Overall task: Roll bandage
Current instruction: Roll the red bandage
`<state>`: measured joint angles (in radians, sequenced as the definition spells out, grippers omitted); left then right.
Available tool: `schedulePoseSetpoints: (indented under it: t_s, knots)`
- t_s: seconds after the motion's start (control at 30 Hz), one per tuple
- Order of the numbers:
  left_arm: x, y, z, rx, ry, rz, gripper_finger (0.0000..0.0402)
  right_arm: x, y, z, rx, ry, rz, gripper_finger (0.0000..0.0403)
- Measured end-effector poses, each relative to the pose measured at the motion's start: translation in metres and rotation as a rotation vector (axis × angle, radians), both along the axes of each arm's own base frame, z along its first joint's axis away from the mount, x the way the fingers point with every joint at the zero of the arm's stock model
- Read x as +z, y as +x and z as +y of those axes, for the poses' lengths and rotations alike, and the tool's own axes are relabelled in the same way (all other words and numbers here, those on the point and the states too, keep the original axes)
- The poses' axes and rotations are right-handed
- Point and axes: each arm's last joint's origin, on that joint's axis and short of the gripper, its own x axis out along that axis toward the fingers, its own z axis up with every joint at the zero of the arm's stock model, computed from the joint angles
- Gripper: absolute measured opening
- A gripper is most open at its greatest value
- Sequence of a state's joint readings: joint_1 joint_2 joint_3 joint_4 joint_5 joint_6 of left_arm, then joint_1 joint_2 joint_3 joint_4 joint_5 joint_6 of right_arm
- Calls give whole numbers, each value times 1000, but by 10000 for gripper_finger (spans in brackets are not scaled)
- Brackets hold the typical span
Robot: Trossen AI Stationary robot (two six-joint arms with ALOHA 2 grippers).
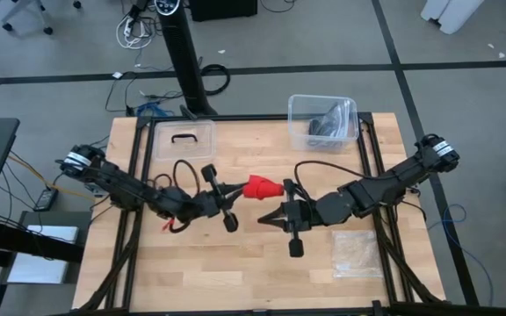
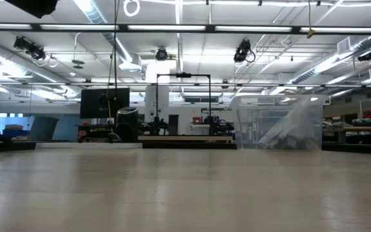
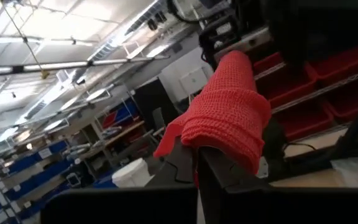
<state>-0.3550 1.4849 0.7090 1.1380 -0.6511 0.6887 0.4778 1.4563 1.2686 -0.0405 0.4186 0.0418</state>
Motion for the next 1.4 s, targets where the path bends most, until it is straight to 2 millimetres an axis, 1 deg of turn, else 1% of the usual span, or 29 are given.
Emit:
schedulePoseSetpoints:
  t_s: [0.07,0.2,0.33,0.47,0.57,0.67,0.77,0.87,0.97,1.1,1.23,1.3,1.4]
  knots:
    - [0,0,0,0,-11,-1,0,0,0,0,2,-6,1,7]
    - [-3,0,0,43,7,30,0,1,-6,8,15,-14,0,24]
    - [-17,0,1,63,91,153,0,3,-17,15,-55,-57,6,52]
    - [-32,0,1,78,174,287,0,-3,-21,17,-147,-160,47,99]
    - [-37,0,4,129,191,344,0,-12,-16,13,-176,-194,97,139]
    - [-37,0,6,167,193,352,0,-24,-5,7,-216,-241,141,177]
    - [-37,0,8,181,186,352,0,-38,5,4,-274,-337,190,209]
    - [-37,0,11,210,159,348,0,-46,11,2,-361,-459,210,231]
    - [-37,1,14,236,150,351,0,-50,16,3,-438,-572,228,241]
    - [-37,2,18,247,125,340,0,-54,27,8,-453,-679,261,240]
    - [-37,2,19,249,106,334,0,-63,41,7,-499,-817,352,238]
    - [-37,2,19,248,103,333,0,-61,47,6,-545,-841,377,238]
    - [-38,2,19,247,106,338,0,-56,53,4,-567,-837,411,243]
